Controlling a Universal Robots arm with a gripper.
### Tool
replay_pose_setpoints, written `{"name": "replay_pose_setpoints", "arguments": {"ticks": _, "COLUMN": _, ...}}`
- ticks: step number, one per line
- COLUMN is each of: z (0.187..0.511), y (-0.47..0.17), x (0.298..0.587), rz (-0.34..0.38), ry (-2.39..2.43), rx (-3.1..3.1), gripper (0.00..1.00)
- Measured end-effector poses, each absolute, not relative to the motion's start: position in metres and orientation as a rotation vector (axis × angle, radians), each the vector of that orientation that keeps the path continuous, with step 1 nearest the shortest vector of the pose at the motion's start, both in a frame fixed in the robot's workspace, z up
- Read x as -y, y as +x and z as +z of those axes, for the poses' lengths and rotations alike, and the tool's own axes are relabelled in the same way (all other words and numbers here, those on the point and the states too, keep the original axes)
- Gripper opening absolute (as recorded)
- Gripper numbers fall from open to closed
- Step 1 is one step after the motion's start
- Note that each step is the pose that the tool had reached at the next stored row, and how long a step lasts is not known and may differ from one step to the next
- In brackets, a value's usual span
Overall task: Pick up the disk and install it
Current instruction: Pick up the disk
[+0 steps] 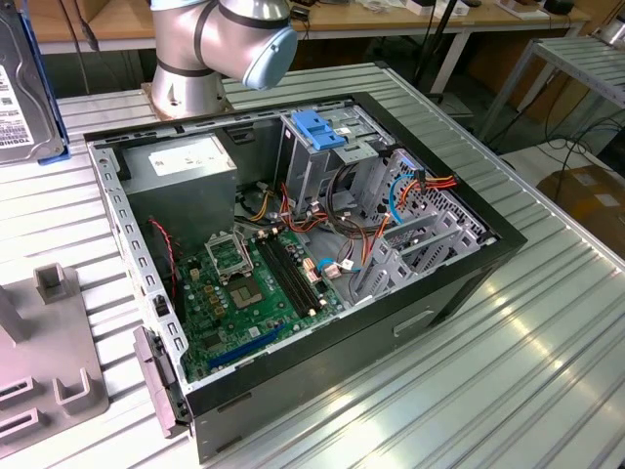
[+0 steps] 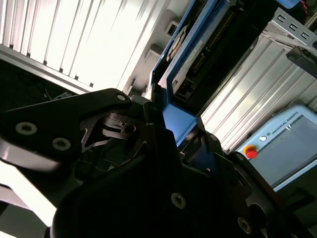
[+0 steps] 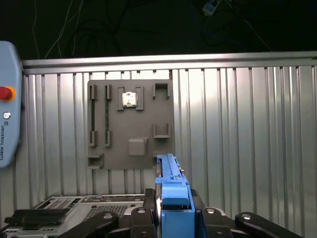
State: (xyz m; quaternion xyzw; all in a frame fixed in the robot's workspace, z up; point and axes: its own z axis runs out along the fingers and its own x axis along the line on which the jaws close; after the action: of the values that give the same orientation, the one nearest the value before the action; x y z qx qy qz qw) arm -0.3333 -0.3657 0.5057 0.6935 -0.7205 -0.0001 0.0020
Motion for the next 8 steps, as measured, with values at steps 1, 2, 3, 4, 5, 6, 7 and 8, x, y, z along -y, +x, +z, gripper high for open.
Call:
{"name": "replay_pose_setpoints", "arguments": {"ticks": 1, "z": 0.5057, "y": -0.3321, "x": 0.3657, "rz": 0.0, "ry": 2.176, "rx": 2.261, "gripper": 0.37}}
{"name": "replay_pose_setpoints", "arguments": {"ticks": 2, "z": 0.5057, "y": -0.3311, "x": 0.3657, "rz": 0.0, "ry": 2.176, "rx": 2.261, "gripper": 0.37}}
{"name": "replay_pose_setpoints", "arguments": {"ticks": 3, "z": 0.5057, "y": -0.3297, "x": 0.3657, "rz": 0.0, "ry": 2.176, "rx": 2.261, "gripper": 0.37}}
{"name": "replay_pose_setpoints", "arguments": {"ticks": 4, "z": 0.5057, "y": -0.3284, "x": 0.3657, "rz": 0.0, "ry": 2.176, "rx": 2.261, "gripper": 0.37}}
{"name": "replay_pose_setpoints", "arguments": {"ticks": 5, "z": 0.5057, "y": -0.3276, "x": 0.3657, "rz": 0.0, "ry": 2.176, "rx": 2.261, "gripper": 0.37}}
{"name": "replay_pose_setpoints", "arguments": {"ticks": 6, "z": 0.5057, "y": -0.327, "x": 0.3657, "rz": 0.0, "ry": 2.176, "rx": 2.261, "gripper": 0.37}}
{"name": "replay_pose_setpoints", "arguments": {"ticks": 7, "z": 0.5057, "y": -0.3267, "x": 0.3657, "rz": 0.0, "ry": 2.176, "rx": 2.261, "gripper": 0.37}}
{"name": "replay_pose_setpoints", "arguments": {"ticks": 8, "z": 0.5057, "y": -0.3266, "x": 0.3657, "rz": 0.0, "ry": 2.176, "rx": 2.261, "gripper": 0.37}}
